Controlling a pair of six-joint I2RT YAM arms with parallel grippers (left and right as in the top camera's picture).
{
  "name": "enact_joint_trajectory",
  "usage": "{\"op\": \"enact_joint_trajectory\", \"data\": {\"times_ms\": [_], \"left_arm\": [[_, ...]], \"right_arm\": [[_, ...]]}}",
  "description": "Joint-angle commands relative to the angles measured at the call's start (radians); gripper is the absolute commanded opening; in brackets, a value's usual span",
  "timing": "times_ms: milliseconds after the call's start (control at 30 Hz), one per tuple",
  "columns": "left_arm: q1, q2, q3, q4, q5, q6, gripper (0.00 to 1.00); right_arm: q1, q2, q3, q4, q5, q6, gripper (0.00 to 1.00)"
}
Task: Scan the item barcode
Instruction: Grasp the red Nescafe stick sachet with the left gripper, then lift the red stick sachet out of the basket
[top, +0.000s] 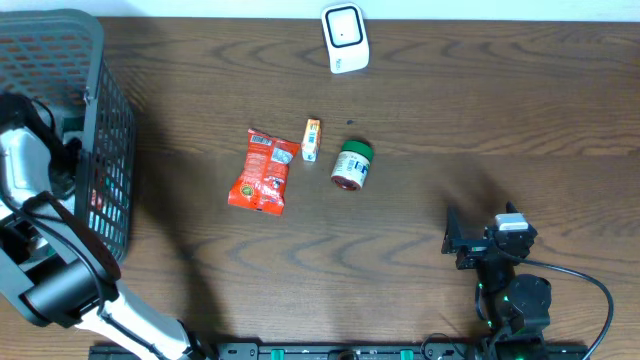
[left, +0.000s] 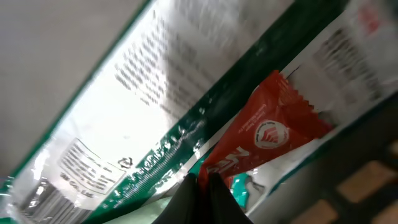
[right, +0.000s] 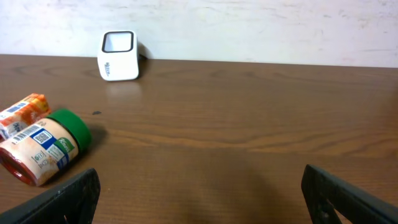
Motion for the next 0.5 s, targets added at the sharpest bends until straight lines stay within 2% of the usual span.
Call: {"op": "enact_joint_trajectory", "data": {"times_ms": [0, 100, 133, 167, 233, 267, 300, 333, 400, 467], "left_arm": [[0.006, -0.061, 0.039, 0.01, -0.007, -0.017, 0.08], [0.006, -0.068, 0.039, 0.017, -0.006, -0.023, 0.08], [0.006, -0.068, 0.039, 0.017, -0.006, -0.024, 0.15], [0.006, -0.068, 0.038, 0.016, -0.006, -0.024, 0.27], [0.006, -0.068, 0.033, 0.016, -0.006, -0.024, 0.28], [0.006, -0.068, 0.03, 0.016, -0.006, -0.024, 0.32], [0.006, -0.068, 0.025, 0.016, -0.007, -0.024, 0.4], [0.006, -0.068, 0.02, 0.019, -0.007, -0.024, 0.52], [0.006, -0.067, 0.014, 0.028, -0.006, -0.024, 0.67], [0.003, -0.066, 0.014, 0.043, -0.005, -0.024, 0.71]], "right_arm": [[-0.005, -0.002, -0.001, -0.003, 0.009, 0.013, 0.99], [-0.005, -0.002, -0.001, -0.003, 0.009, 0.013, 0.99], [-0.005, -0.001, -0.001, -0.003, 0.009, 0.013, 0.99], [-0.005, -0.001, -0.001, -0.003, 0.009, 0.013, 0.99], [-0.005, -0.002, -0.001, -0.003, 0.009, 0.013, 0.99], [-0.005, -0.001, -0.001, -0.003, 0.009, 0.013, 0.99], [-0.005, -0.002, -0.001, -0.003, 0.009, 0.013, 0.99], [-0.005, -0.002, -0.001, -0.003, 0.009, 0.013, 0.99], [-0.005, -0.002, -0.001, -0.003, 0.009, 0.013, 0.99], [-0.005, -0.001, -0.001, -0.003, 0.009, 0.013, 0.99]]}}
